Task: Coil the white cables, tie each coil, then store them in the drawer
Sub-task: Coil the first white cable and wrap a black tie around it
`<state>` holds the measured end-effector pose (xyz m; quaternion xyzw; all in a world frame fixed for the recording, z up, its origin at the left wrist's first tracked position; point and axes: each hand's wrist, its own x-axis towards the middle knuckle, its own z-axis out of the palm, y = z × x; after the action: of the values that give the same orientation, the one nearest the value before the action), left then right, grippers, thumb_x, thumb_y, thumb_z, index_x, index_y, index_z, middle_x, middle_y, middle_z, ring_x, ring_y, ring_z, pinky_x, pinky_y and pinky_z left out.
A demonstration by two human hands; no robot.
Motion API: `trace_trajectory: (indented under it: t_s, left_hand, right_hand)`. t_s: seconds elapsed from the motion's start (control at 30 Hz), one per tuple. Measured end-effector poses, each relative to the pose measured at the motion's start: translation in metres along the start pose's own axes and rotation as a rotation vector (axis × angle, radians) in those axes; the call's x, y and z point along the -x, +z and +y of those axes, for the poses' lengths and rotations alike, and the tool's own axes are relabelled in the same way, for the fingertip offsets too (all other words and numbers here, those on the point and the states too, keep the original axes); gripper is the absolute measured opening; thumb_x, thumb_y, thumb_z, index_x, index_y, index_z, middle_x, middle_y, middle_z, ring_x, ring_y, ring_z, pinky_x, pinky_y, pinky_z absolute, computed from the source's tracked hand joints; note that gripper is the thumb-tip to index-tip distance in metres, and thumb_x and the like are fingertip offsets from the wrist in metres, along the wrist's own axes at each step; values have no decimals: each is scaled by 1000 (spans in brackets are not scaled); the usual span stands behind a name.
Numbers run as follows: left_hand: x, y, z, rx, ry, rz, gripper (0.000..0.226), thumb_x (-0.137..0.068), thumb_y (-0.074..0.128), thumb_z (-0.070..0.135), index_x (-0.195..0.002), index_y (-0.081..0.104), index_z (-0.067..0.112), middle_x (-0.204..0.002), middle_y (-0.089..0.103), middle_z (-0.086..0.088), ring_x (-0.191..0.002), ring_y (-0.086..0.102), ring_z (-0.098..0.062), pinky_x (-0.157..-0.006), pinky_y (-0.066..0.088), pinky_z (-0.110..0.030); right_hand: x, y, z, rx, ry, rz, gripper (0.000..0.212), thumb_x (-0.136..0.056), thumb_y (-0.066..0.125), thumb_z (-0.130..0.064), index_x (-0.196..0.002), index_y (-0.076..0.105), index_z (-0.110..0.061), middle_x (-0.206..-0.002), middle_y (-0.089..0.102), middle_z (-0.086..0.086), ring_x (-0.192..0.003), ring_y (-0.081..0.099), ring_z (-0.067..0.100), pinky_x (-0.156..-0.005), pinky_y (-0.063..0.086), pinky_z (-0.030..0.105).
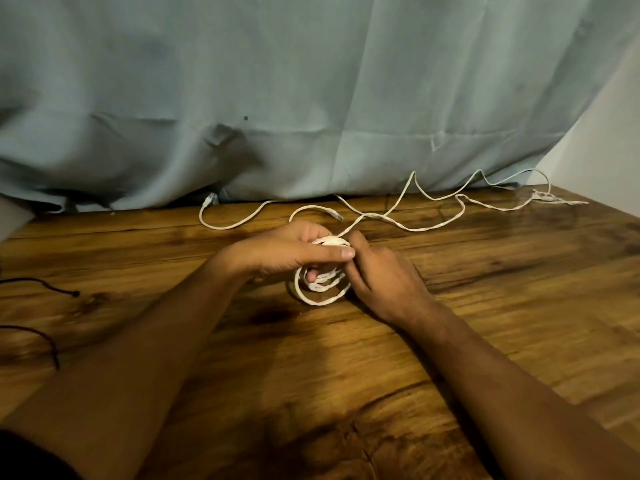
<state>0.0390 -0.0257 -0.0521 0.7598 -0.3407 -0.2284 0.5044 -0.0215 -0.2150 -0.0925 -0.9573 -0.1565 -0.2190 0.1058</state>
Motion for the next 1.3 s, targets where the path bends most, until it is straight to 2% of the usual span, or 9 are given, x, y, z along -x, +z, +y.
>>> trace_trajectory:
  t_s: [0.1, 0.23, 0.4, 0.63, 0.7, 0.8, 1.0, 1.17, 1.3]
  left_hand:
    - [-6, 2, -8, -182, 93, 123, 26, -94, 73, 19, -109, 66, -1, -84, 69, -13, -65, 61, -16, -60, 52, -28]
    - [-10, 7, -22, -624, 286, 403, 17, -97, 65, 38, -110, 70, 27, -98, 73, 10, -87, 66, -9, -77, 55, -38]
    - [-4, 15, -23, -1035, 252, 555, 24, -104, 48, 44, -117, 61, 28, -104, 68, 5, -91, 62, -20, -70, 44, -35]
    - [-4, 13, -23, -1098, 245, 527, 24, -104, 47, 39, -118, 59, 24, -108, 68, 0, -93, 63, -23, -74, 49, -37]
    - [-4, 14, -25, -1108, 260, 528, 25, -104, 48, 39, -121, 57, 23, -110, 68, -1, -94, 64, -25, -75, 50, -38]
    - [-2, 16, -26, -1107, 283, 533, 23, -103, 47, 38, -119, 57, 23, -108, 68, -1, -93, 64, -26, -75, 50, -39]
    - [-2, 15, -29, -1074, 329, 532, 24, -102, 46, 40, -117, 58, 25, -105, 69, 1, -92, 65, -27, -70, 45, -36]
    - [-5, 20, -29, -1168, 325, 541, 39, -103, 51, 37, -140, 47, 27, -133, 63, 3, -118, 61, -21, -83, 52, -37]
    - [-9, 26, -31, -1136, 256, 598, 28, -105, 45, 36, -131, 42, 27, -117, 67, 0, -103, 65, -24, -73, 44, -35]
  right_hand:
    - [0, 1, 1, 12, 69, 2, 19, -106, 41, -36, -112, 41, -18, -90, 70, 11, -79, 66, 38, -66, 48, 44]
    - [-2, 3, 2, -4, 152, -6, 18, -107, 39, -34, -111, 44, -17, -92, 69, 12, -83, 66, 38, -68, 46, 43]
    - [-2, 2, 2, -6, 145, -20, 18, -107, 39, -36, -110, 44, -19, -95, 69, 12, -86, 66, 36, -71, 48, 43]
    - [0, 3, -5, 123, 31, 82, 39, -105, 44, -36, -139, 30, -24, -122, 68, 8, -94, 71, 38, -74, 56, 45]
    - [0, 4, -7, 136, 13, 79, 41, -104, 46, -36, -141, 30, -26, -116, 70, 8, -93, 70, 37, -69, 50, 41]
    - [3, 5, -5, 53, 40, 71, 33, -105, 49, -37, -134, 39, -23, -98, 71, 7, -86, 69, 33, -65, 38, 35]
    - [-1, 9, 6, -174, 123, 22, 22, -107, 45, -41, -114, 52, -21, -97, 71, 7, -89, 66, 32, -68, 45, 40]
    - [0, 13, 8, -140, 191, 65, 20, -108, 44, -40, -104, 48, -21, -93, 69, 11, -87, 65, 35, -67, 45, 40]
    - [0, 12, 9, -193, 199, 57, 20, -108, 44, -42, -105, 50, -23, -95, 70, 8, -88, 65, 31, -69, 46, 40]
